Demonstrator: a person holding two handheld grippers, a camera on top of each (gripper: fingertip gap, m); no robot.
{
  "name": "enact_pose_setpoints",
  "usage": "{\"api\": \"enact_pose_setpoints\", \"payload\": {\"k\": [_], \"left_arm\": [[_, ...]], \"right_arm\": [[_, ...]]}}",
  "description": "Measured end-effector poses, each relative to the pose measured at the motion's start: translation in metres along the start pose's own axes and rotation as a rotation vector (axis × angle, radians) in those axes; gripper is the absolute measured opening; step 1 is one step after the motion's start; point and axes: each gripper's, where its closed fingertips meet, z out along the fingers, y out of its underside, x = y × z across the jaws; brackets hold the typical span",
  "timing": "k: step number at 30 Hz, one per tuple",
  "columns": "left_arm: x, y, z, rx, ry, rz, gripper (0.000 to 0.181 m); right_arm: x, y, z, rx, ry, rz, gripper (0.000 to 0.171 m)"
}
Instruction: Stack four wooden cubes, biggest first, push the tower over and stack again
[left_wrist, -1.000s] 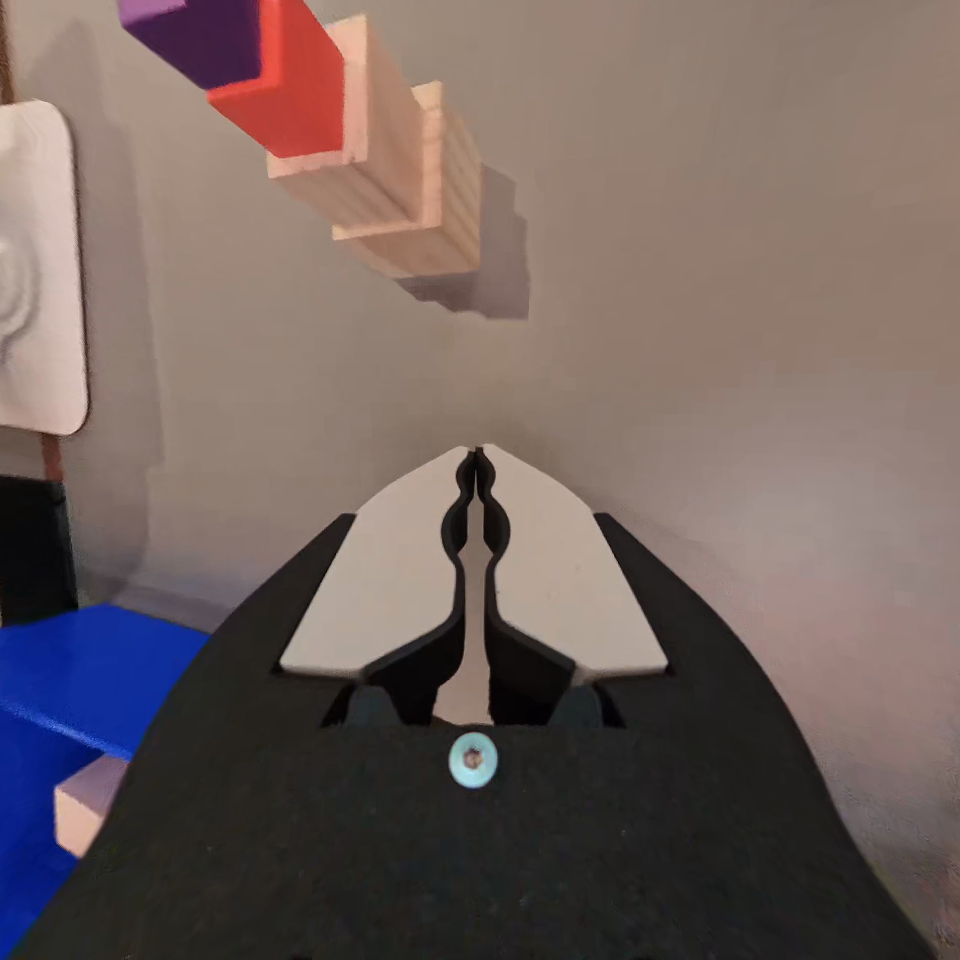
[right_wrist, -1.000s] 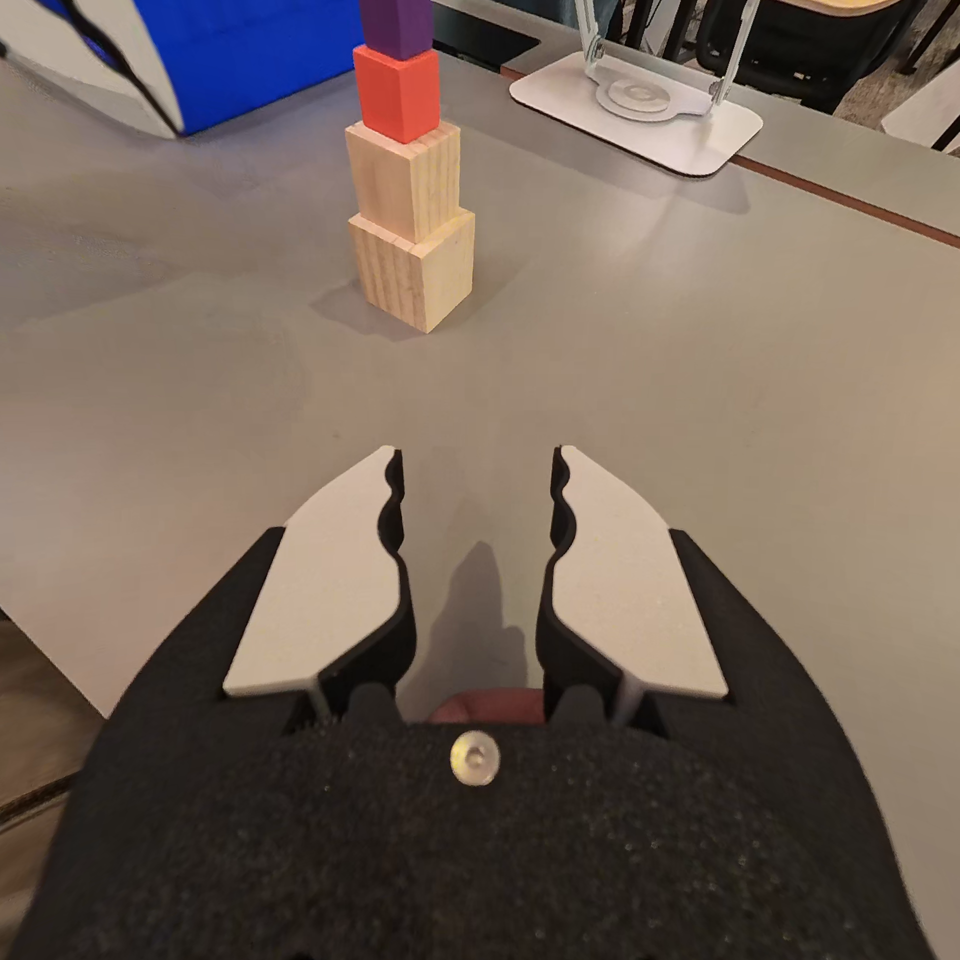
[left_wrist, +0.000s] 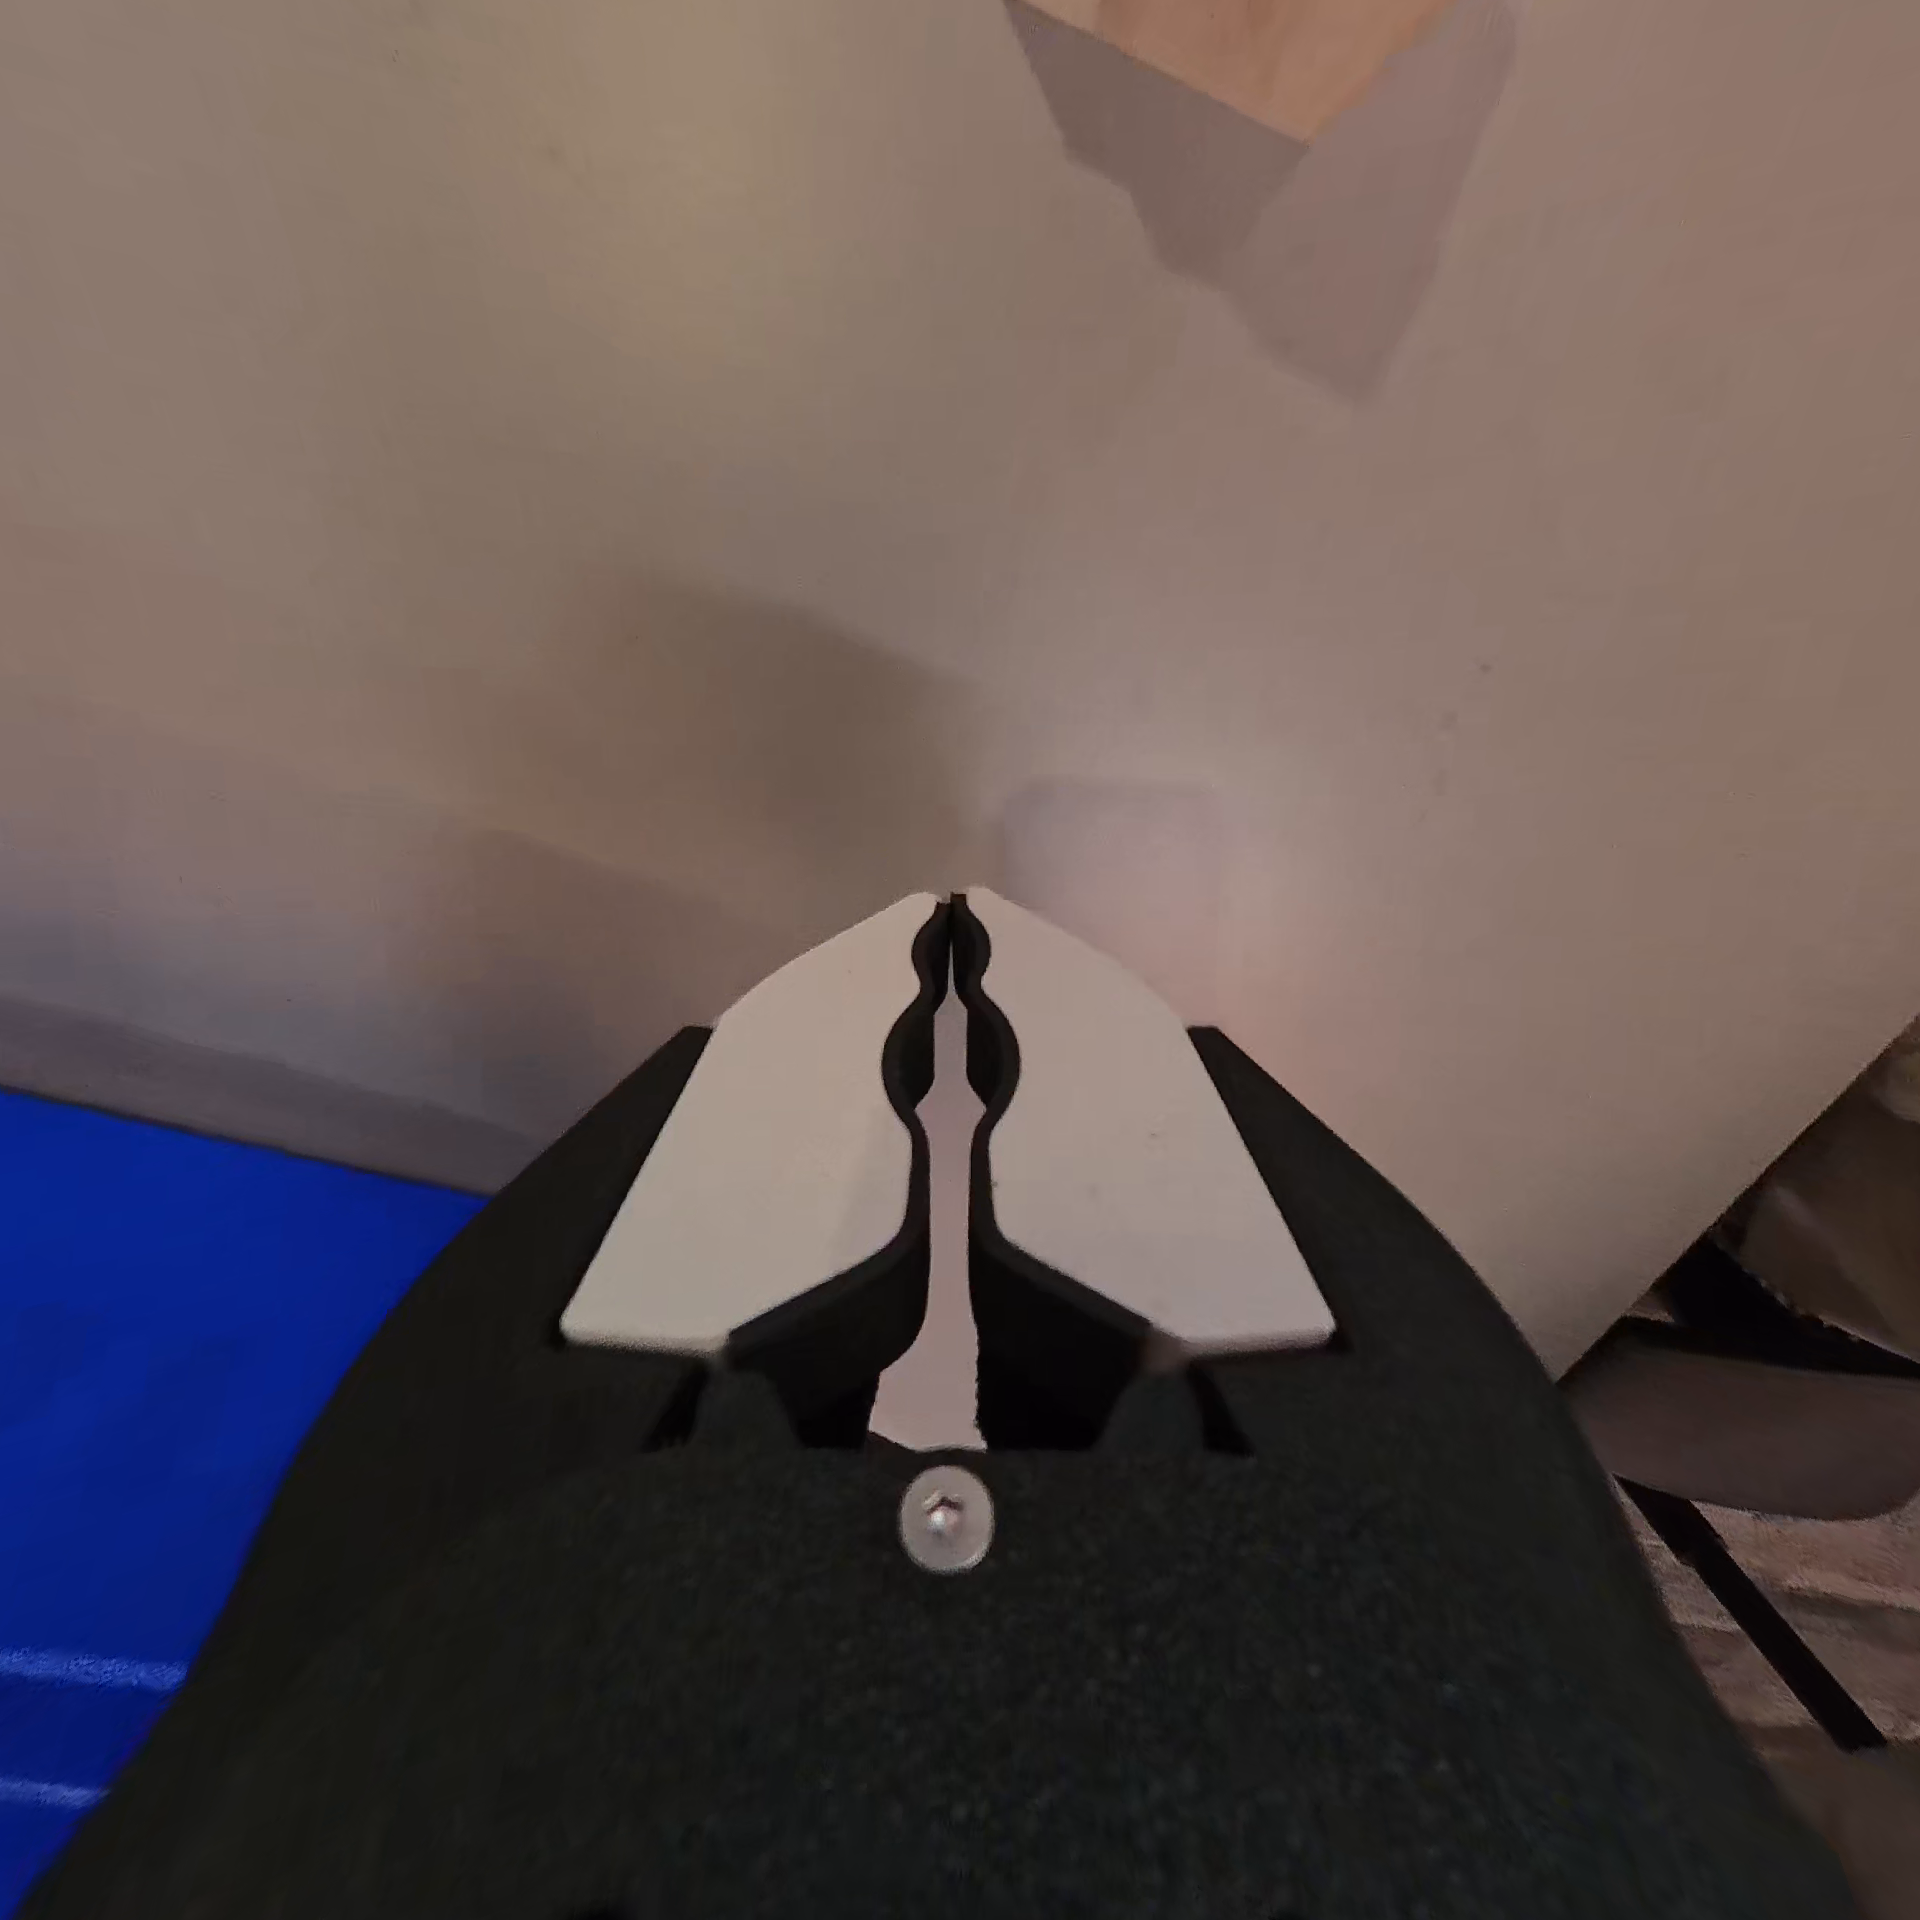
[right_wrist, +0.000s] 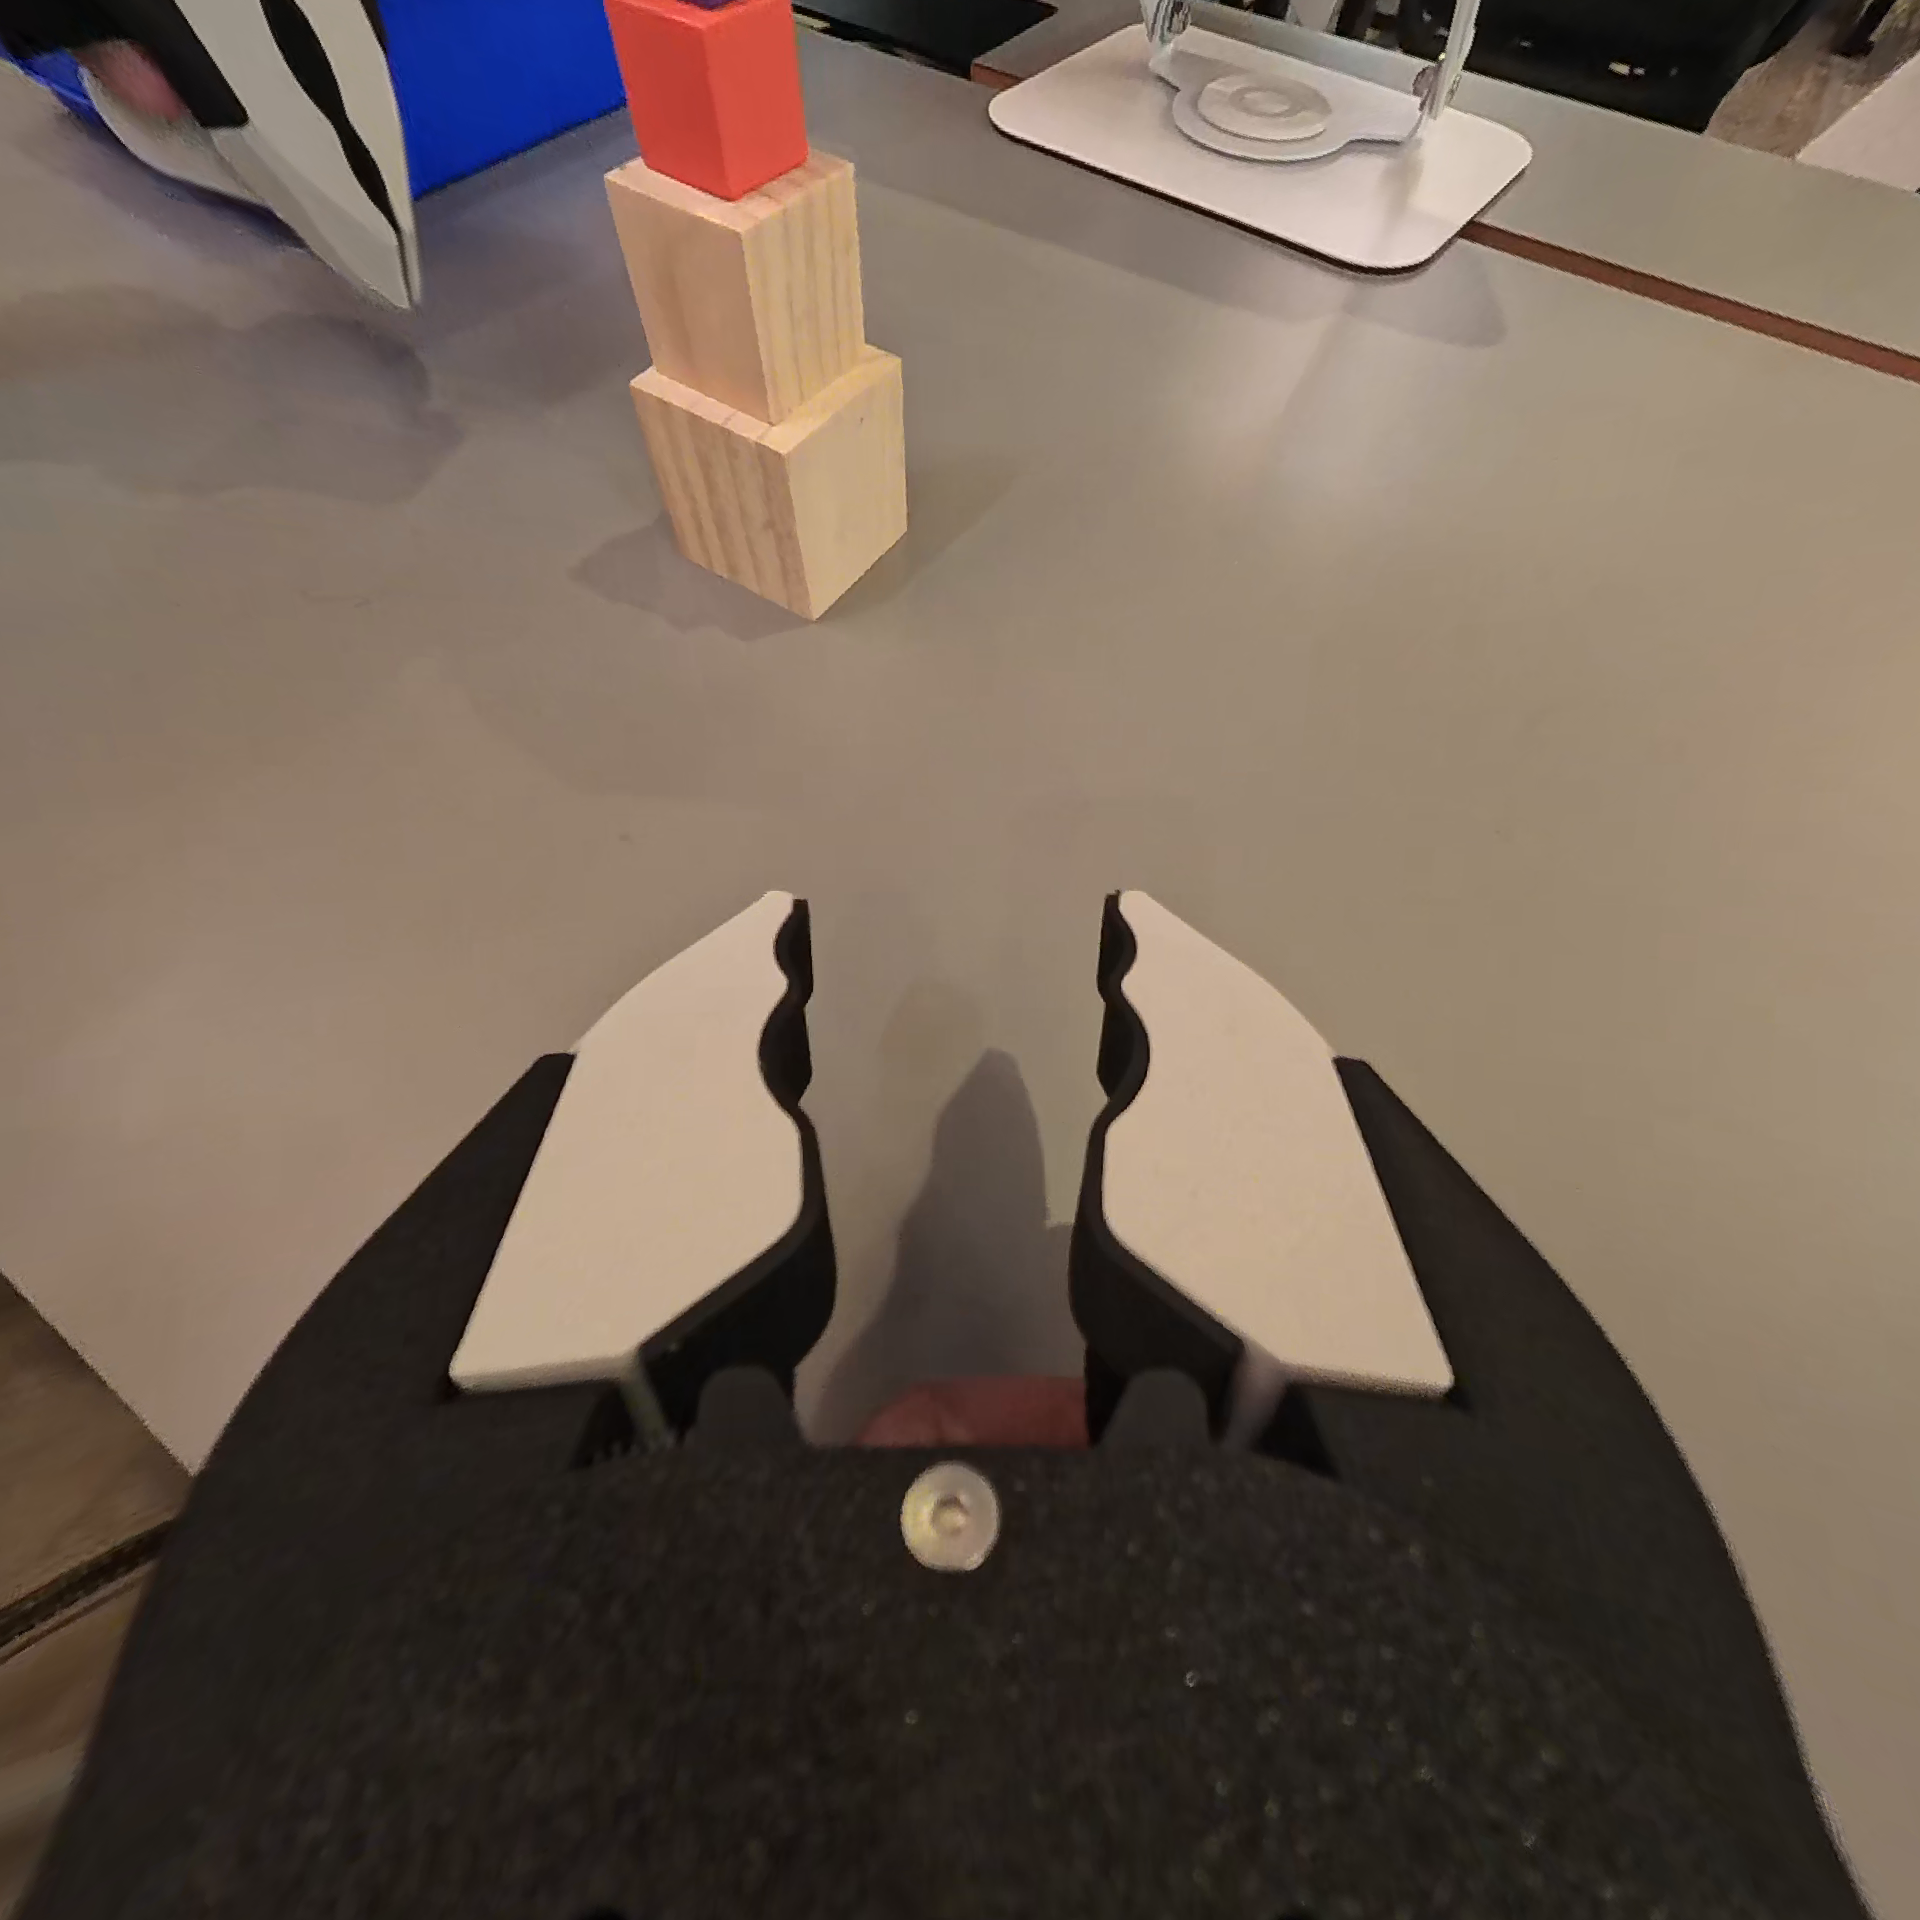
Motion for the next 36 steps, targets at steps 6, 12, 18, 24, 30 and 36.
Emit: {"api": "enact_pose_setpoints", "payload": {"k": [6,12,18,24,30,36], "left_arm": [[-0.001,-0.001,0.011,-0.049,0.047,-0.019,0.000],[0.030,-0.147,0.006,0.130,0.114,0.176,0.000],[-0.019,-0.071,0.002,0.012,-0.092,0.041,0.000],[0.029,-0.068,-0.016,0.469,-0.151,-0.111,0.023],[0.049,-0.074,-0.050,0.985,-0.407,-0.349,0.100],[0.045,-0.028,-0.051,1.067,-0.554,-0.673,0.110]], "right_arm": [[0.006,0.001,-0.003,-0.004,0.006,0.011,0.053],[0.012,-0.010,-0.012,0.025,0.028,0.002,0.052],[0.033,0.001,-0.031,0.033,0.073,0.035,0.051],[0.069,0.015,-0.045,0.005,0.152,0.077,0.054],[0.067,0.019,-0.047,0.010,0.162,0.082,0.060],[0.057,0.010,-0.032,0.002,0.249,0.116,0.074]]}}
